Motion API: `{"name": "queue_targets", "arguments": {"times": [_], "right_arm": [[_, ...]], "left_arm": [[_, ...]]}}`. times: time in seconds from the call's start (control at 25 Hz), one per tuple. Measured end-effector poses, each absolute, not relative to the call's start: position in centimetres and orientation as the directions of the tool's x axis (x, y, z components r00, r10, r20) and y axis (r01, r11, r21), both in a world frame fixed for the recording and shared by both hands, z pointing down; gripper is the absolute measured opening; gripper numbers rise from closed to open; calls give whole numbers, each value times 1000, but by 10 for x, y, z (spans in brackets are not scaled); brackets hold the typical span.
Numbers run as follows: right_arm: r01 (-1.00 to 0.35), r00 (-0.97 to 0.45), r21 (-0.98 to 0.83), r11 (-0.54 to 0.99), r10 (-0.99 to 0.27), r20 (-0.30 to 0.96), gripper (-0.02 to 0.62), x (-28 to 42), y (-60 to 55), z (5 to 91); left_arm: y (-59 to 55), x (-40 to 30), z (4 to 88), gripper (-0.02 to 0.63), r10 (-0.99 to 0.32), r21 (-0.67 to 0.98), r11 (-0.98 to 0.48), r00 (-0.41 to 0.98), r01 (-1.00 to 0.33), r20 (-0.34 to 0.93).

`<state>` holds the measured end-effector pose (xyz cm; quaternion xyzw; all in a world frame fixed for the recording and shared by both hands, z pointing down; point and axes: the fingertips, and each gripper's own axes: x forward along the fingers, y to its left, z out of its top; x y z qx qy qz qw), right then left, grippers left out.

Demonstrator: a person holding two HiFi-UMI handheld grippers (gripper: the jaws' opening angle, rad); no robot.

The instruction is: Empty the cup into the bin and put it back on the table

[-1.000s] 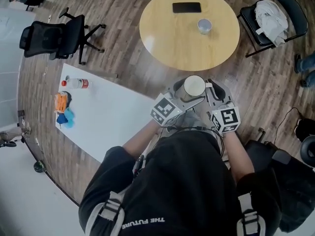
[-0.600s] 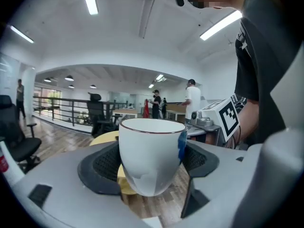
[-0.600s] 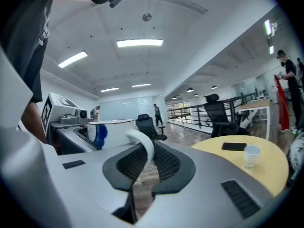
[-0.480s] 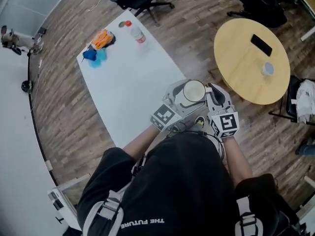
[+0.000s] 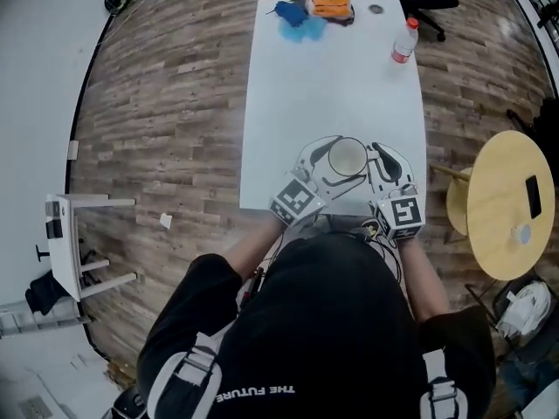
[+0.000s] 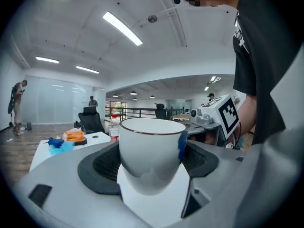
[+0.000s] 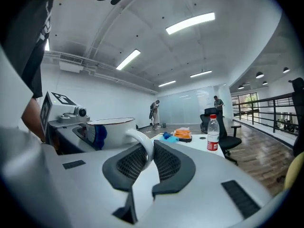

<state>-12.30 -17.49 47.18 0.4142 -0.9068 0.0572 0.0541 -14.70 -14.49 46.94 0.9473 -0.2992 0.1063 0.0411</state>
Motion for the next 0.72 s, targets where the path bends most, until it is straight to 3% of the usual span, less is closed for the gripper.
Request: {"name": "queue_targets", "arguments": {"times": [0.28, 0.72], "right_arm": [[-713, -680, -16, 701, -685, 260, 51, -173, -170, 514], [-721, -661, -62, 690, -659, 360, 51, -172, -192, 623]], "left_arm": [[-139, -193, 516, 377, -546, 55, -815, 797, -576, 259], [-162, -192, 628, 377, -470, 128, -830, 804, -543, 365]]}}
